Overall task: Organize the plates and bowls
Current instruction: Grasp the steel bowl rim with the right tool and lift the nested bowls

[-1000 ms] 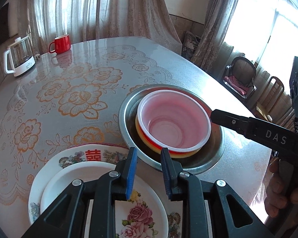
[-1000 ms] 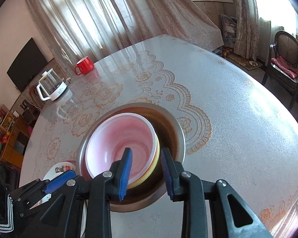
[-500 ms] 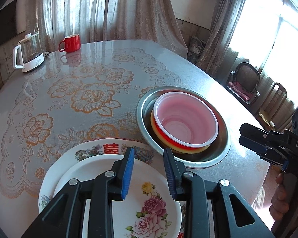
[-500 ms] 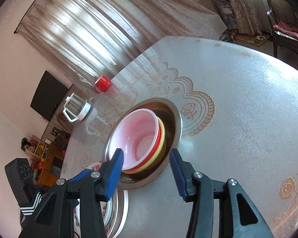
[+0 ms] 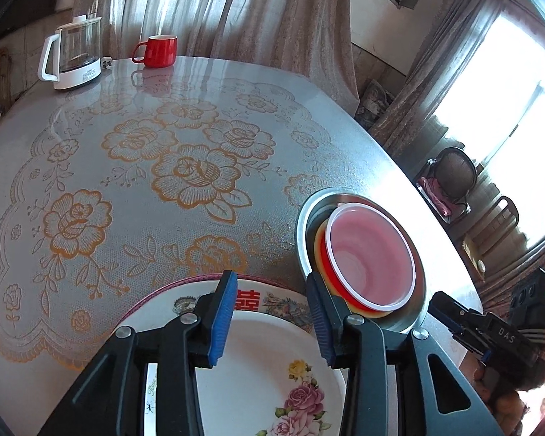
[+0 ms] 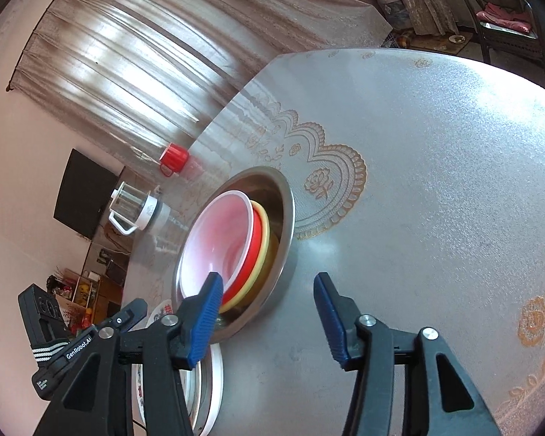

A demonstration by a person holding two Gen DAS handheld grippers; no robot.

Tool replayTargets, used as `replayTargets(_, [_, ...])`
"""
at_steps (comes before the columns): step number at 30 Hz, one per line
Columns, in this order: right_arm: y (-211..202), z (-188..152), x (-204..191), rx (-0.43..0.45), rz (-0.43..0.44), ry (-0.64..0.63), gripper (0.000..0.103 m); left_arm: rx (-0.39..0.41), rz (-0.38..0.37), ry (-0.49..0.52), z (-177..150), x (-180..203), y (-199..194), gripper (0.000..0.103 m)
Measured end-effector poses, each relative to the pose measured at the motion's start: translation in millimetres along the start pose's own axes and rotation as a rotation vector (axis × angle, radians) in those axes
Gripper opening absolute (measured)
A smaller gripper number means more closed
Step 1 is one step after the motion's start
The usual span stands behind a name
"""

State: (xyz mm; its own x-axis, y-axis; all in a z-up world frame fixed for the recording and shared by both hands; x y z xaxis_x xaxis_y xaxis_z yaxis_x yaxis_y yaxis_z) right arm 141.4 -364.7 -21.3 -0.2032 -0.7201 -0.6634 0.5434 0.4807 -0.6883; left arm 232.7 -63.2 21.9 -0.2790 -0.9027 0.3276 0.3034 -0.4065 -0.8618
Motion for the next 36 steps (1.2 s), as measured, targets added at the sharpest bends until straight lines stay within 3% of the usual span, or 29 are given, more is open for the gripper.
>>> replayTargets(6, [8.0,1.0,7.5,-0.004,0.005,0.017,0.029,-0.001,0.001,0.034,17.2,5.3,8.2,0.030])
replayTargets(15, [13.8,4.5,7.5,-0.028,0.009,-0.001,0.029,-0.055,0.013,0.074,42.8,18.2,33.9,0.026])
replayTargets(23, [23.6,8.2,8.5,-0.046,0.004,-0.019,0.029,-0.104,-0.046,0.084,55.8,18.7,59.6,0.025])
replayTargets(28, [22.5,7.7,0.4,-0.023,-0.041,-0.081,0.018,-0.145,-0.079,0.059,60.4,17.5,72.9,0.025])
replayTargets(32, [20.4,7.5,-0.4,-0.019,-0.072,-0.100,0.017,-0.131,-0.083,0.067,57.6,21.6,68.9,0.013])
replayTargets(36, [18.9,8.4,1.5,-0.021,-0.083,-0.092,0.016,-0.119,-0.071,0.086,52.6,24.1,62.1,0.009])
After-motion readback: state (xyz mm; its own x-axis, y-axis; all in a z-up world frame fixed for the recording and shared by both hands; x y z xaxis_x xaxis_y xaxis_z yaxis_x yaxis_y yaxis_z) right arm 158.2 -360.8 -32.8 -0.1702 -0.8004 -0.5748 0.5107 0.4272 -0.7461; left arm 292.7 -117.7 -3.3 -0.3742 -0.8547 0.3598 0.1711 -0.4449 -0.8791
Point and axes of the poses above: each gripper's, at about its wrist camera, not at the fingertips, and y roughly the way its jaws point, x to its right, z to its top, the point moved 1 cm from there along y, roughly the way its jaws point, and after that the axes turned 13 degrees about -x, right-handed, at the moved point
